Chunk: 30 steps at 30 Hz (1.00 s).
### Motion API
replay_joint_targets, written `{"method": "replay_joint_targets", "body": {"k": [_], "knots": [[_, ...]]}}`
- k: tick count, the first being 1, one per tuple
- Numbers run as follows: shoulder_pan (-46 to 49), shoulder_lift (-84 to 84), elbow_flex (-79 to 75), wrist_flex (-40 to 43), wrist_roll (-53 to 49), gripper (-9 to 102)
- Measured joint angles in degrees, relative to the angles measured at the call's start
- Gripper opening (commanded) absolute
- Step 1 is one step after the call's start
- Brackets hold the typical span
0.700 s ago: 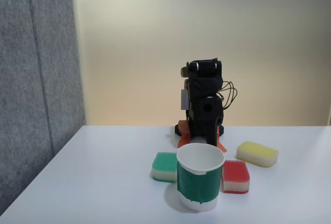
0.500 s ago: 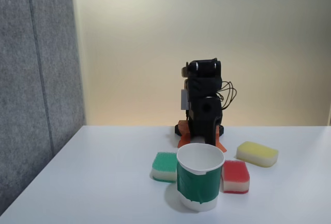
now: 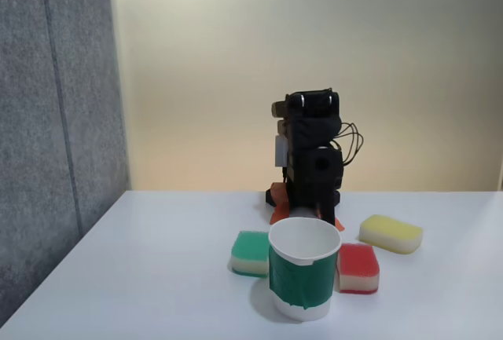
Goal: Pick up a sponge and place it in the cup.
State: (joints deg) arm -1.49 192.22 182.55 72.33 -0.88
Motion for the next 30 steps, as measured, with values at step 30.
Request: {"method": "replay_joint_targets", "body": {"k": [30], "knots": [[-0.7, -58.0, -45.3, -1.2, -16.1, 0]]}}
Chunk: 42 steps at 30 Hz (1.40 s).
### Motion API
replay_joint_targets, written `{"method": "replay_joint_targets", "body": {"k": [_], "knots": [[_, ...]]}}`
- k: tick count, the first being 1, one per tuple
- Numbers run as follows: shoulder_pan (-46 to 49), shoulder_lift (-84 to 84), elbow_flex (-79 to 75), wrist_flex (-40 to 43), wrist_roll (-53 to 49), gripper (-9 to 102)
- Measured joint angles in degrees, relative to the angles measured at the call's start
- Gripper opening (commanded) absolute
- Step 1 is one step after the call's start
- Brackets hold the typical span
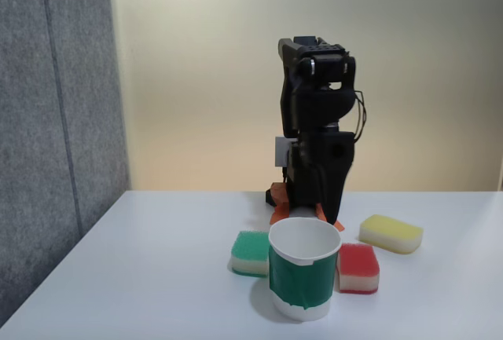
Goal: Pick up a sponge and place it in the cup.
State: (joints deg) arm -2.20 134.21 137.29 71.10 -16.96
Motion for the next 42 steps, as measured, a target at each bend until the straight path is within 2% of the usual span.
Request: {"method": "replay_joint_targets", "body": {"k": [7, 13, 24, 30, 36, 42], "knots": [[-2.8, -3.3, -2.9, -0.9, -6.3, 0], [-2.6, -3.3, -3.7, -1.7, -16.4, 0], [-9.6, -3.4, -3.4, -4.5, -29.4, 0], [-8.9, -8.0, -7.0, -5.2, -36.0, 0], [-3.9, -14.2, -12.8, -7.7, -42.7, 0], [-1.6, -15.9, -13.4, -12.4, -44.8, 1]]}}
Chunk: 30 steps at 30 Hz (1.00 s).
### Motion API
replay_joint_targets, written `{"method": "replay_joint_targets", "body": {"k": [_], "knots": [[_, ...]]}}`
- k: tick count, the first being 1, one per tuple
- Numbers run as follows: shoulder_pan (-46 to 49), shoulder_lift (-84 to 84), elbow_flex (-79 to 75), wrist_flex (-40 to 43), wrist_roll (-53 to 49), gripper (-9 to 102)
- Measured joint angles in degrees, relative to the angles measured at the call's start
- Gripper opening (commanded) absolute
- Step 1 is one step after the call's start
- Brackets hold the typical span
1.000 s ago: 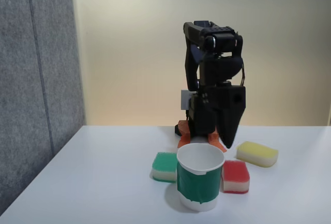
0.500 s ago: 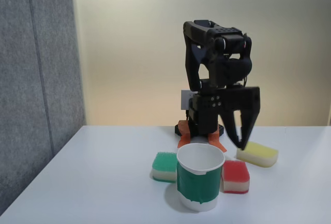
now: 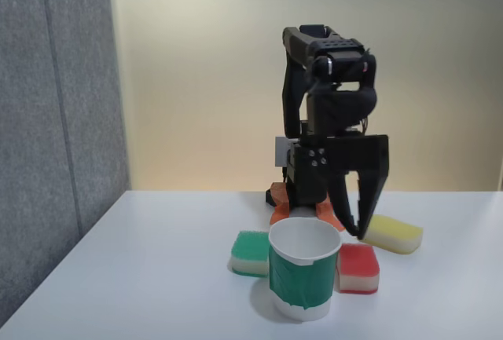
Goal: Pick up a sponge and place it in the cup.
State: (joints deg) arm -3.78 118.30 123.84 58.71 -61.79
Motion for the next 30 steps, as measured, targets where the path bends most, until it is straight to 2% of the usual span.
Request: {"method": "replay_joint_targets", "body": {"k": [5, 11, 18, 22, 26, 30], "knots": [[-1.3, 0.2, 1.8, -4.7, -1.9, 6], [-1.6, 0.2, 1.8, -6.1, -4.6, 13], [-2.5, 1.6, 4.7, -13.8, -7.6, 22], [-2.5, 3.2, 7.5, -17.6, -9.9, 23], [-4.3, 8.8, 14.3, -25.3, -13.4, 23], [-5.4, 12.7, 15.6, -23.7, -15.3, 23]]}}
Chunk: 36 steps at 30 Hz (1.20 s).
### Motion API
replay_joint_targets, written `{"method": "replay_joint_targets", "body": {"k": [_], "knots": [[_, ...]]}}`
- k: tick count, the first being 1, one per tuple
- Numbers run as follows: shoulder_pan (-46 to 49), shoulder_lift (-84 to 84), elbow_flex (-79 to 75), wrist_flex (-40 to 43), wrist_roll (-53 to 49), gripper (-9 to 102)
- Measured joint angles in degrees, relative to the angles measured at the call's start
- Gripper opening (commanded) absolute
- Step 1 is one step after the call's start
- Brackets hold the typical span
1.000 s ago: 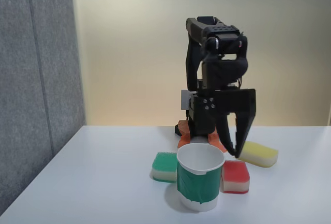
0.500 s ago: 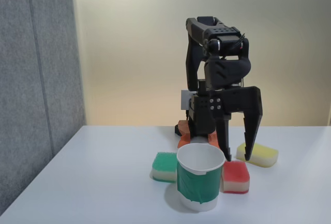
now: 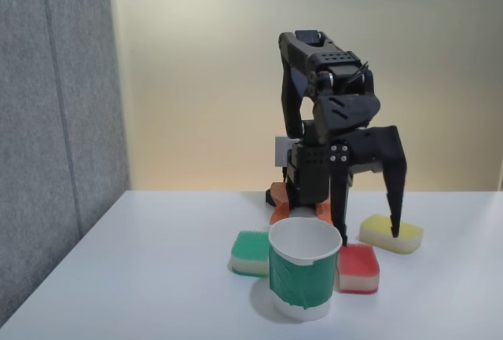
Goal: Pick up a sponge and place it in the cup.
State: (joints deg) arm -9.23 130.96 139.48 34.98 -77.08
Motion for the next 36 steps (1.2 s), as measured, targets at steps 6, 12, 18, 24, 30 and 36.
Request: {"method": "replay_joint_targets", "body": {"k": [6, 12, 18, 24, 30, 36], "knots": [[-0.2, -2.7, -7.4, 16.4, 2.4, 23], [-1.5, -5.8, -8.6, 20.6, 3.9, 24], [-1.9, -10.1, -11.7, 22.6, 3.4, 25], [-1.6, -14.8, -16.3, 26.2, 1.3, 26], [-1.5, -21.1, -21.5, 26.9, 0.4, 28], [-1.0, -26.6, -25.3, 26.9, -0.7, 29]]}}
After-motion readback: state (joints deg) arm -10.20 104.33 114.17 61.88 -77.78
